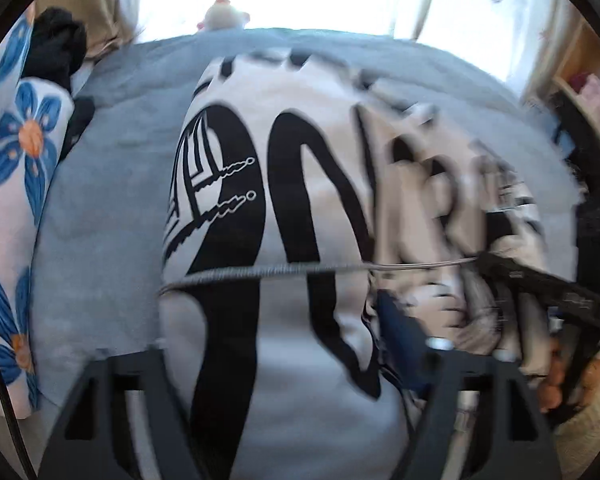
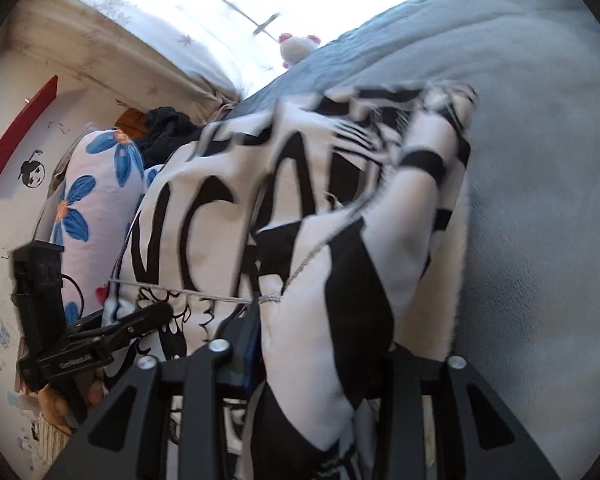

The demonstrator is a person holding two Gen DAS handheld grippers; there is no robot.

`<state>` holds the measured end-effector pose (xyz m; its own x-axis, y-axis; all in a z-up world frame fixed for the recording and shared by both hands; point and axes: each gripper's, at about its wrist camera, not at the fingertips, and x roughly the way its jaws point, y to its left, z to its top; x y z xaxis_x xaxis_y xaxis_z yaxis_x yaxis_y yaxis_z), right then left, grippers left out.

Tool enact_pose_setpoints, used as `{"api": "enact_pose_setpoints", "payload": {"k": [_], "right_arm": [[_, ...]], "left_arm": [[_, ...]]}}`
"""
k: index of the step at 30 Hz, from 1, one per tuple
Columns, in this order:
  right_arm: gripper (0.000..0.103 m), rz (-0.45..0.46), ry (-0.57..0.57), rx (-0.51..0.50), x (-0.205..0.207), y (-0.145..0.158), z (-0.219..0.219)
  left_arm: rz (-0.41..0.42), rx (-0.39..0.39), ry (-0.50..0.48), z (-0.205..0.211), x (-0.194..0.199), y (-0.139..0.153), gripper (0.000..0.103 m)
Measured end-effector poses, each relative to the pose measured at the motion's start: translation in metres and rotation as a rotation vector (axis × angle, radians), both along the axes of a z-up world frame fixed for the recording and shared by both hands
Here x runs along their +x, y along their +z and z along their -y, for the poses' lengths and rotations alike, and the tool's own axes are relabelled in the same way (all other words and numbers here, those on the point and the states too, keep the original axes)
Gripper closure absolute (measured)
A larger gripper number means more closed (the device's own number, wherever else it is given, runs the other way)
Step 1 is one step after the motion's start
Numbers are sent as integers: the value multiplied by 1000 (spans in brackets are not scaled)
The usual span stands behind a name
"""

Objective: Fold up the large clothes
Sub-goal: 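Carry the jacket bundle with both grippers onto the cream fleece stack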

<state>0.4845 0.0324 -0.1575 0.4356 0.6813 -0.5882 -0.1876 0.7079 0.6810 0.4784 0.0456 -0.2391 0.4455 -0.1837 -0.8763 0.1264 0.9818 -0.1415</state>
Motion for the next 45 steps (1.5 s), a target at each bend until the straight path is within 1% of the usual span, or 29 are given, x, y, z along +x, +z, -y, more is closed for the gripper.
{"api": "enact_pose_setpoints", "payload": {"k": [1, 3, 4, 6, 10, 13, 15, 16, 17, 18, 19, 20, 21, 22, 23, 24, 25, 26, 27, 28, 29, 30, 31, 33, 34, 35, 38, 43, 45], "right_arm": [[66, 25, 3, 27, -1, -6, 5], [61, 53, 27, 30, -3, -5, 3], [60, 65, 41, 14, -4, -3, 1], [55, 85, 72, -41, -8, 4, -5], [54, 63, 78, -127, -14, 18, -4], [54, 57, 43, -143, -21, 28, 14], [54, 78, 18, -159, -31, 35, 27], [54, 107, -7, -185, -38, 43, 32], [54, 125, -24, -204, -43, 49, 34], [54, 141, -41, -221, -48, 54, 37], [54, 160, -52, -233, -53, 59, 38], [54, 190, -53, -243, -61, 65, 39], [54, 214, -49, -254, -65, 69, 36], [54, 250, -37, -282, -74, 76, 29], [56, 271, -32, -297, -78, 80, 25], [58, 299, -16, -307, -84, 85, 16], [59, 310, -1, -308, -85, 88, 8], [59, 321, 22, -309, -88, 91, -1], [59, 329, 27, -318, -89, 92, -9], [59, 336, 26, -344, -88, 91, -19], [62, 336, 28, -359, -86, 89, -25], [72, 331, 30, -373, -85, 85, -28], [77, 305, 33, -405, -79, 77, -33], [97, 252, 36, -460, -69, 61, -38], [103, 217, 37, -495, -61, 49, -37], [103, 210, 36, -502, -57, 44, -35], [103, 198, 40, -459, -52, 36, -25], [103, 178, 47, -467, -55, 43, -23], [103, 156, 54, -445, -61, 50, -19]], "left_arm": [[6, -36, 9, -7, 0, -6, 10], [11, -125, 29, -25, 0, -18, 8], [21, -132, 27, -29, -1, -20, 6], [43, -104, 29, -32, -2, -20, 3], [90, -31, 51, -25, -9, -9, 3], [129, 48, 59, -9, -28, 11, 5], [188, 105, 58, -5, -45, 28, 6], [214, 127, 64, -5, -57, 37, 7], [235, 134, 64, -5, -65, 43, 10], [255, 140, 73, -6, -75, 50, 16], [271, 136, 89, -9, -83, 56, 27], [286, 99, 100, -14, -91, 63, 33], [301, 67, 109, -15, -101, 70, 43], [311, 48, 113, -13, -110, 78, 49], [321, 31, 118, -14, -115, 81, 51], [329, 23, 115, -14, -118, 82, 53], [335, 24, 111, -11, -121, 83, 60], [336, 25, 103, -9, -121, 84, 65], [325, 35, 88, -3, -120, 81, 73], [314, 43, 85, 0, -120, 78, 77], [296, 54, 75, 4, -117, 72, 78], [273, 75, 74, 7, -112, 64, 83], [256, 89, 75, 8, -108, 57, 84], [249, 129, 84, 11, -102, 46, 84], [242, 142, 89, 11, -99, 42, 85], [232, 141, 94, 10, -96, 39, 85], [231, 128, 109, 10, -92, 34, 84], [233, 147, 138, 14, -94, 38, 84], [228, 130, 165, 14, -97, 42, 79]]}}
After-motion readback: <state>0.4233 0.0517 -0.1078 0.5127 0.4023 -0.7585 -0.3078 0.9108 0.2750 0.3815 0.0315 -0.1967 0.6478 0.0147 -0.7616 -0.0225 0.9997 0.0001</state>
